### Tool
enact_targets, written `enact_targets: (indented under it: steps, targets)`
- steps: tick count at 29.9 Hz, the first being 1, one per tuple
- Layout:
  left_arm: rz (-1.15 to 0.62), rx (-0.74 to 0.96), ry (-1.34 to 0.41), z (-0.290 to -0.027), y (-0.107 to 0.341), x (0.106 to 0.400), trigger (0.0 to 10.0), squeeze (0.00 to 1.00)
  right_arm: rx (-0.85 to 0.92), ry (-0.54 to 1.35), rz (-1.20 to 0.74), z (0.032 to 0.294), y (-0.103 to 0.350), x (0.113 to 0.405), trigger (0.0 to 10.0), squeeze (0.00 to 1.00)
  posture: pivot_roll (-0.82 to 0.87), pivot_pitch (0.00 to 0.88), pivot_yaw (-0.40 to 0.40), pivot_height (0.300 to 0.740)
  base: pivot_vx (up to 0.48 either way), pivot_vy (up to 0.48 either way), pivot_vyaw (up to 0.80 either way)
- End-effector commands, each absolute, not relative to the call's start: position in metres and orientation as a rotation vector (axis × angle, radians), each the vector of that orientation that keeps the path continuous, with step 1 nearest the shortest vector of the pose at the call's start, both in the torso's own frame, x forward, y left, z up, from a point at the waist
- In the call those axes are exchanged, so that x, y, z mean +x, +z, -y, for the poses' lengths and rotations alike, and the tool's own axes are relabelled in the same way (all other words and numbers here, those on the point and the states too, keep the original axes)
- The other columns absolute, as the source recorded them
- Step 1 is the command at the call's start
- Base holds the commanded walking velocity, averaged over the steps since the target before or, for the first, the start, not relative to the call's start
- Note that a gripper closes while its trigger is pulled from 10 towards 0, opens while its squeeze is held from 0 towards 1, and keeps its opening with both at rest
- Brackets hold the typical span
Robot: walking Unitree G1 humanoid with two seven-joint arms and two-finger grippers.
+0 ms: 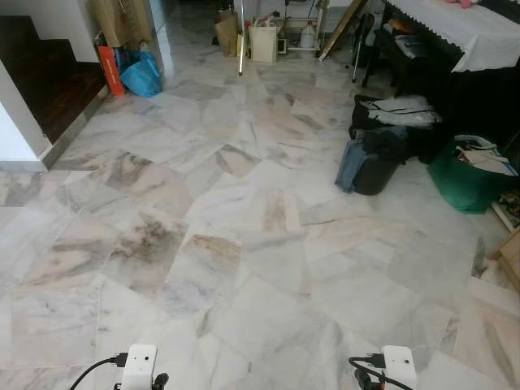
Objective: Move the pillow to the sofa from floor
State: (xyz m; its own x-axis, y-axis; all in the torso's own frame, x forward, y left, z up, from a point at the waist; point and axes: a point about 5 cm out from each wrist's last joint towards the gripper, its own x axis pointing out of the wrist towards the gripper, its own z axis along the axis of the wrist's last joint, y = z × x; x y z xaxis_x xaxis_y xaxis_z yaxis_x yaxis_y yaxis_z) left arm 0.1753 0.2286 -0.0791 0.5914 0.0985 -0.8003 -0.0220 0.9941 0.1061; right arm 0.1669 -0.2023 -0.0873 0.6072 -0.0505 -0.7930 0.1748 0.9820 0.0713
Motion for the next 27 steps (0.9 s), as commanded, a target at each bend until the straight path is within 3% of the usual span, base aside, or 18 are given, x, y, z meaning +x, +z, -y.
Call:
enact_targets:
  steps: [1,27]
  targets:
    - [-0.985,0.073,0.072,-0.231,-0.082,0.169,10.0,0.00,0.174,-0.150,-0.940,0.195,-0.091,0.164,10.0,0.00,0.01,0.000,-0.030,0.740,0.000,0.000,0.00]
    - [-0.991,0.076,0.065,-0.234,-0.081,0.169,10.0,0.00,0.142,-0.129,-0.974,0.202,-0.096,0.148,10.0,0.00,0.02,0.000,-0.025,0.740,0.000,0.000,0.00]
